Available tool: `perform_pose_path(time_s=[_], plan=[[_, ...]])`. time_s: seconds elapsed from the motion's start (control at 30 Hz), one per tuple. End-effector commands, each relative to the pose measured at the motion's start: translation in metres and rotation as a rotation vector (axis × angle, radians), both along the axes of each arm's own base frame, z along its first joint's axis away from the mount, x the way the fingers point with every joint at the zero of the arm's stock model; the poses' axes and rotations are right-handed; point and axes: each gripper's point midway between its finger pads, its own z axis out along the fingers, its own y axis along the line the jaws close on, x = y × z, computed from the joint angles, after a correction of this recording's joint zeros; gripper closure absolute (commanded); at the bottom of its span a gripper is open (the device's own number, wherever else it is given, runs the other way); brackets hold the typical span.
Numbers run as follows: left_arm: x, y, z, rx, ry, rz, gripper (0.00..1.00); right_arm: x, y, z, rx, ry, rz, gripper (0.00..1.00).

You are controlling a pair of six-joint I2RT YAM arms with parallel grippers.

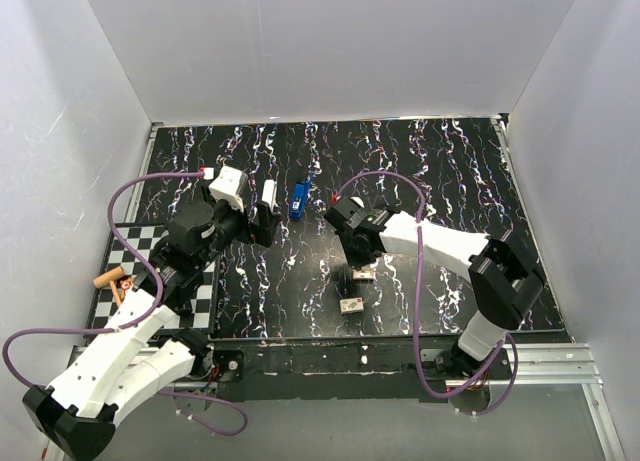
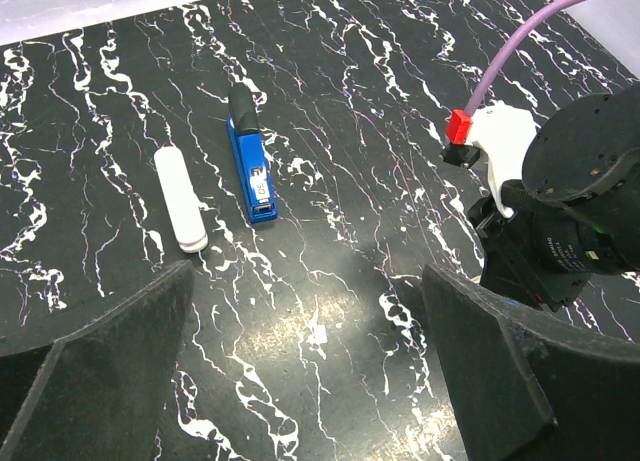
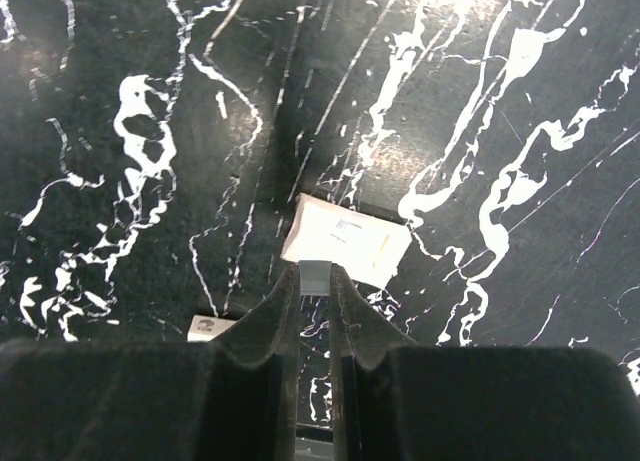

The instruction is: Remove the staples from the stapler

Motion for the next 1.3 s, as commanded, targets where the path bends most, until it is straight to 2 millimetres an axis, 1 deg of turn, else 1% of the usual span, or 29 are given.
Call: perform_pose_path(time_s=[0.0,0.47,0.97,1.27], plan=[[-0.002,0.001,0.007,-0.013,-0.021,-0.002,0.02,0.009,-0.006,-0.007,-0.002,-0.029,-0.101,0.92],[-0.004,0.001,0.010,-0.017,-0.029,-0.004,0.02,0.011,-0.013,-0.021,-0.020,-0.020,-0.162,0.91],[-0.003,0.002,0.008,-0.014,-0.028,-0.002,0.02,0.008,-0.010,-0.032,-0.011,0.001,-0.179,0.90],[-0.003,0.002,0.008,-0.013,-0.026,-0.002,0.02,0.010,-0.010,-0.034,-0.007,-0.001,-0.191,0.82]])
